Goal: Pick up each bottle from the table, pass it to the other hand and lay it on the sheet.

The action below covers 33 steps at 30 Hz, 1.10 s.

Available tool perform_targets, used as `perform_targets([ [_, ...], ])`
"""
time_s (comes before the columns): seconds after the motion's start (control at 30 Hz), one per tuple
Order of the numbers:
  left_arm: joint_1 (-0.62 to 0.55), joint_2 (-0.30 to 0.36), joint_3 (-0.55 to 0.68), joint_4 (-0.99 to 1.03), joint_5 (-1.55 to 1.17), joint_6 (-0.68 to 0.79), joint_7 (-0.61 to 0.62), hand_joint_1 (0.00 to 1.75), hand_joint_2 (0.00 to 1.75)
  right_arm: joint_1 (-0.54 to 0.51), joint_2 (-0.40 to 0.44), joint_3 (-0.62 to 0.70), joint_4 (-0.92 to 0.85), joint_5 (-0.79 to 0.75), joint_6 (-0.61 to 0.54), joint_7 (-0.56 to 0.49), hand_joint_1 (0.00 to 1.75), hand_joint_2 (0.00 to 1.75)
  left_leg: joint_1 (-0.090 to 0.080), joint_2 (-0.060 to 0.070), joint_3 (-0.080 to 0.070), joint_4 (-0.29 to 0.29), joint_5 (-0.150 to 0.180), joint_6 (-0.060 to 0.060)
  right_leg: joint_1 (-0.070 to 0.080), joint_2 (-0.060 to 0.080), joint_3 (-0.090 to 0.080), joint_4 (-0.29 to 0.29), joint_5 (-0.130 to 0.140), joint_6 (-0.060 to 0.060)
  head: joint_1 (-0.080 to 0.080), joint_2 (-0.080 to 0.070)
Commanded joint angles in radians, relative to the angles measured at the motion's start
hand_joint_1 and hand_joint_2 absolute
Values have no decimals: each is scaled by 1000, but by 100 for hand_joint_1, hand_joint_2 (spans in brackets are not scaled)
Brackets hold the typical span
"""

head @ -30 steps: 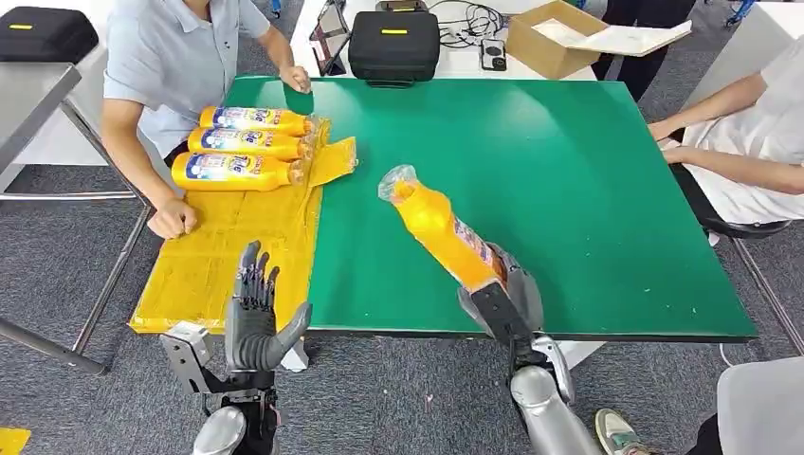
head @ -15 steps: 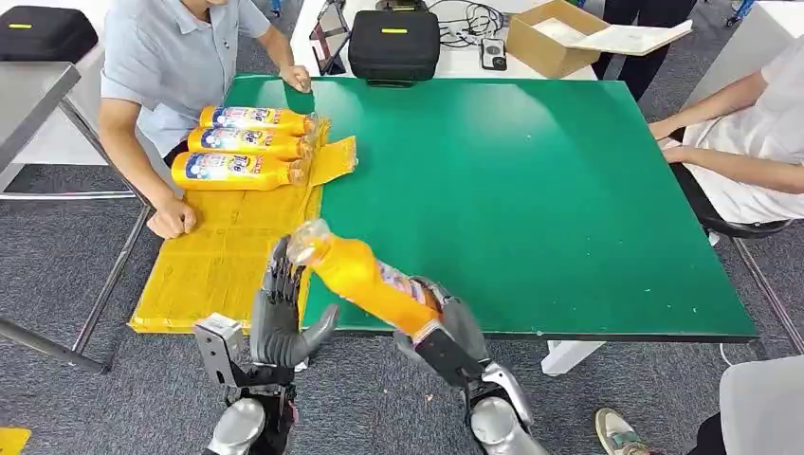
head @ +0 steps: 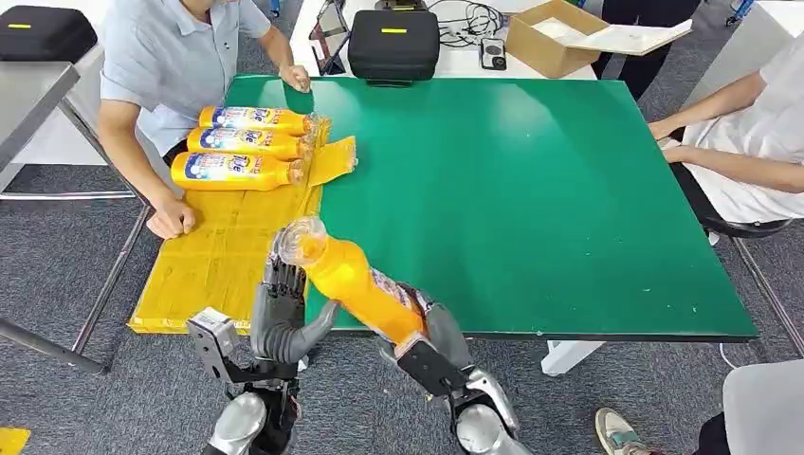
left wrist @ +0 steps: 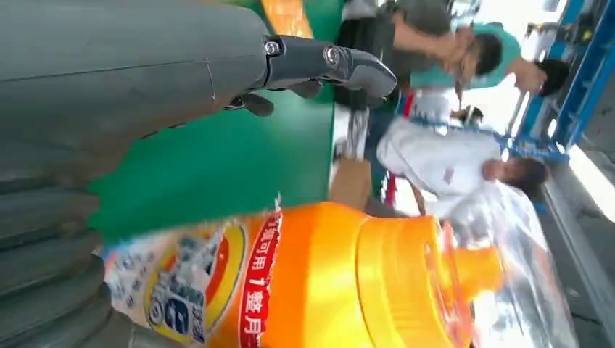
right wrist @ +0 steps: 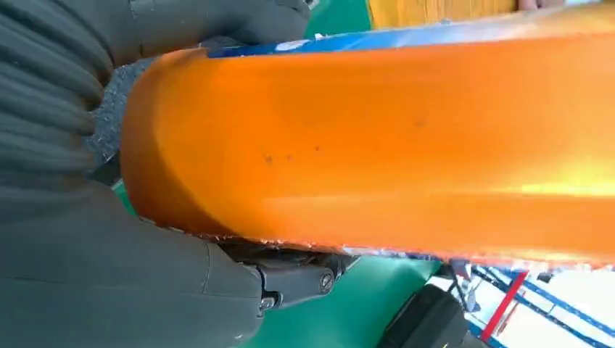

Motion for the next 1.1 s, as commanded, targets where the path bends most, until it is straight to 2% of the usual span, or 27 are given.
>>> perform_targets([
  [0.03, -23, 78, -112, 12, 22, -152, 48, 0, 175, -63, -3, 68, 106, -18, -9, -34, 175, 175, 1, 1, 2, -1, 0, -1, 1, 1, 2, -1, 0, -2, 0, 0],
  [0.17, -38, 78, -134, 86, 19, -174, 72, 0, 175, -67, -11, 60, 79, -19, -12, -29, 175, 175, 0, 0, 2, -1, 0, -1, 0, -1, 2, -1, 0, -1, 0, 0],
  [0.4, -45, 77, -136, 104, -5, -163, 71, 0, 175, -68, -10, 65, 72, -4, -22, -14, 175, 175, 0, 0, 1, -1, 0, 0, 0, 0, 1, -1, 0, -1, 0, 0],
  [0.53, -56, 80, -143, 123, -93, -88, 70, 0, 175, -68, -11, 73, 69, 1, -24, 6, 175, 175, 0, 1, 2, -1, 0, -1, 0, 1, 2, -1, 0, -2, 0, 0],
  [0.77, -56, 80, -143, 123, -93, -88, 70, 0, 175, -68, -11, 73, 69, 1, -24, 6, 175, 175, 0, 0, 2, -1, 0, -1, 0, 0, 2, -1, 0, -1, 0, 0],
  [0.87, -76, 75, -140, 168, -162, -18, 83, 0, 175, -69, -15, 89, 57, 29, -39, 15, 175, 175, 0, 0, 2, -1, 0, -1, 0, 0, 2, -1, 0, -1, 0, 0],
  [0.9, -80, 69, -130, 185, -154, -16, 92, 5, 175, -68, -11, 96, 53, 31, -37, 17, 175, 175, 0, 0, 1, -1, 0, 0, 0, 0, 1, -1, 0, -1, 0, 0],
  [0.97, -83, 62, -118, 200, -128, -30, 104, 175, 175, -72, -4, 109, 54, 47, -44, 23, 175, 175, 0, 1, 1, -1, 0, -1, 0, 0, 1, -1, 0, -1, 0, 0],
  [1.1, -111, 35, -87, 240, -55, -49, 124, 175, 175, -80, 1, 127, 77, 46, -50, 28, 175, 175, 0, 0, 1, -1, 0, 0, 0, 0, 1, -1, 0, -1, 0, 0],
])
